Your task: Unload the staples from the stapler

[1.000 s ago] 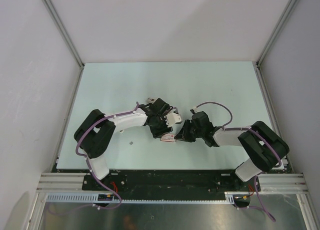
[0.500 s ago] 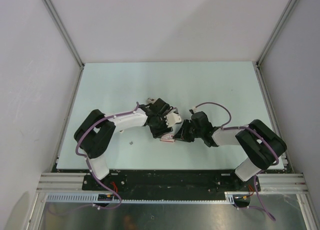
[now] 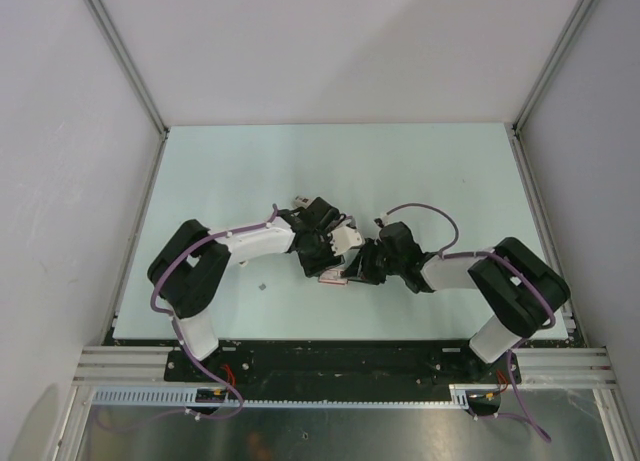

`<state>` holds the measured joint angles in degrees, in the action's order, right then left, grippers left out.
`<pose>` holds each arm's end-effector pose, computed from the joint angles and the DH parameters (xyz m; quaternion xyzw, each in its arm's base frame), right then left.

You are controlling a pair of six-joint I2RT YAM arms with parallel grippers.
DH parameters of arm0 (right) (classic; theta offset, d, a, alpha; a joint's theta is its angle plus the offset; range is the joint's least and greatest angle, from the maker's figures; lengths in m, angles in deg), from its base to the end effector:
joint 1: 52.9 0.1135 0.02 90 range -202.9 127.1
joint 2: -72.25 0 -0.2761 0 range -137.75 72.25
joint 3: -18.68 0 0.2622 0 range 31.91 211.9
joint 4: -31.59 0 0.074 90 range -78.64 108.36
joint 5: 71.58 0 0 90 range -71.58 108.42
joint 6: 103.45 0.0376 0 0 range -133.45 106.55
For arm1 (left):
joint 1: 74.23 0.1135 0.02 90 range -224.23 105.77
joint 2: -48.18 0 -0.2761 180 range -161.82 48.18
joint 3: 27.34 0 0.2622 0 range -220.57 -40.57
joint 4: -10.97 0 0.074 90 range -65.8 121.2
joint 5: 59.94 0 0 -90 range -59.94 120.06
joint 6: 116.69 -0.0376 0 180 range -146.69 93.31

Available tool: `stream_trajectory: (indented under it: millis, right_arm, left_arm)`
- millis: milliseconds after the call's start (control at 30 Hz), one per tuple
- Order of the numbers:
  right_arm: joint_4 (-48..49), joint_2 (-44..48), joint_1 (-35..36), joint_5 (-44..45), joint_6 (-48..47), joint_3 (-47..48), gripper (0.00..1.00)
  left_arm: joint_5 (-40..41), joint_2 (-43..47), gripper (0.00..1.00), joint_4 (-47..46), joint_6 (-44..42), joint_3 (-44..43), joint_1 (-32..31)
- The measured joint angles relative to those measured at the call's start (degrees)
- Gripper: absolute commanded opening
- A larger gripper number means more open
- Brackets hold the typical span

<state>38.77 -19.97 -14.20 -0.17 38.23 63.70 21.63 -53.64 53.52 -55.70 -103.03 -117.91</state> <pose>0.2210 0.1924 0.1265 0.0333 0.8965 0.3990 0.1900 0.2510 -0.2474 0.1647 0.5918 0.7814 -0.0952 0.1737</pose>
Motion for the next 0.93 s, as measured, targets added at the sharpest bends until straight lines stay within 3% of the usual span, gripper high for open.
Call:
stream_trajectory:
  millis: [167,267,333,400,667,933]
  right_arm:
    - [-4.5,3.4,-0.2,0.8,-2.2,0.3,0.61]
    - [-8.4,7.2,-1.2,1.7,-4.3,0.3,0.73]
    - [-10.4,9.5,-2.4,2.0,-5.6,0.3,0.9]
    - [-12.5,11.9,-3.7,2.3,-7.0,0.3,0.97]
    - [-21.0,19.3,-8.7,2.4,-12.6,2.6,0.99]
    - [-28.0,25.2,-10.2,3.8,-17.3,9.2,0.99]
  left_arm:
    - [-0.1,0.9,0.69,0.0,0.0,0.3,0.0]
    - [-0.3,4.0,0.92,1.2,0.1,0.6,0.8]
    - [-0.6,7.3,0.98,2.3,0.1,0.5,1.8]
    - [-1.4,12.1,0.99,4.5,0.4,-0.4,4.1]
    - [-9.6,30.9,0.99,9.5,4.2,-12.6,22.8]
    - [-16.0,43.1,0.99,12.3,8.7,-8.5,32.8]
